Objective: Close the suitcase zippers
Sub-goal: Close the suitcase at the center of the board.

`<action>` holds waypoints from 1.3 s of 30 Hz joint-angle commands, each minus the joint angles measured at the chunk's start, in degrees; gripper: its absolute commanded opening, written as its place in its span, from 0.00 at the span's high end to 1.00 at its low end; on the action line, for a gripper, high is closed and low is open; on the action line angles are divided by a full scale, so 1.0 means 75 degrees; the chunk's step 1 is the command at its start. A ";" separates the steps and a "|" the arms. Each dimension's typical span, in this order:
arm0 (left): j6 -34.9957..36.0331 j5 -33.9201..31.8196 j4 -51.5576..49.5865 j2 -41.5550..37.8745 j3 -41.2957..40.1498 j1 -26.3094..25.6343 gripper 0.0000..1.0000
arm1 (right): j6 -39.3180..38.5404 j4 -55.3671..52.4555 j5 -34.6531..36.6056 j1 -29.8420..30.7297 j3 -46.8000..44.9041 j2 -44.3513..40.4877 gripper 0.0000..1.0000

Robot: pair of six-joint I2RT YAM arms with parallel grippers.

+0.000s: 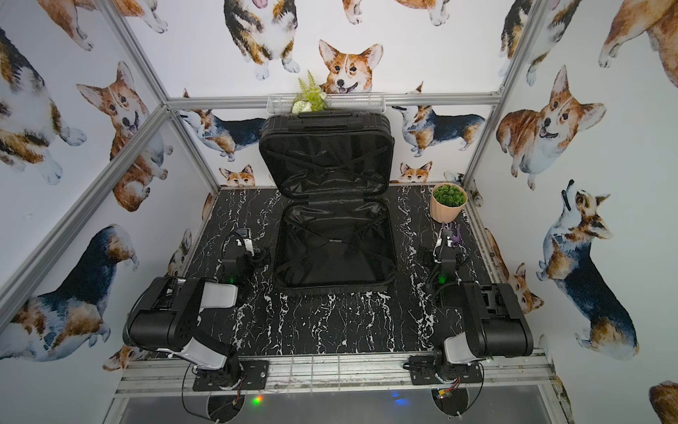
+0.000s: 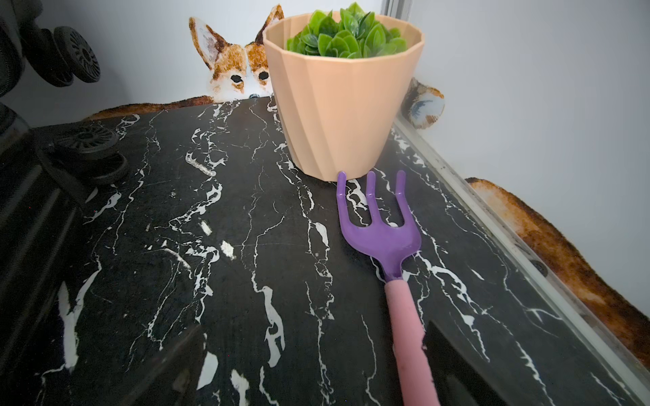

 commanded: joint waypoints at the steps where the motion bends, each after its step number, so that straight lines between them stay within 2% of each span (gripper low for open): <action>1: -0.0004 0.0013 0.0240 -0.0015 0.0016 0.0016 0.00 | -0.0004 0.0170 0.0069 0.0006 0.0002 0.0013 0.00; 22: 0.0008 0.0013 0.0252 -0.0014 0.0021 0.0010 0.00 | -0.0009 0.0182 0.0060 0.0000 0.0002 0.0006 0.00; 39: 0.0063 0.0201 0.0838 -0.0038 -0.0305 0.0014 0.00 | -0.0003 0.0597 0.0103 0.0005 -0.0255 -0.0030 0.00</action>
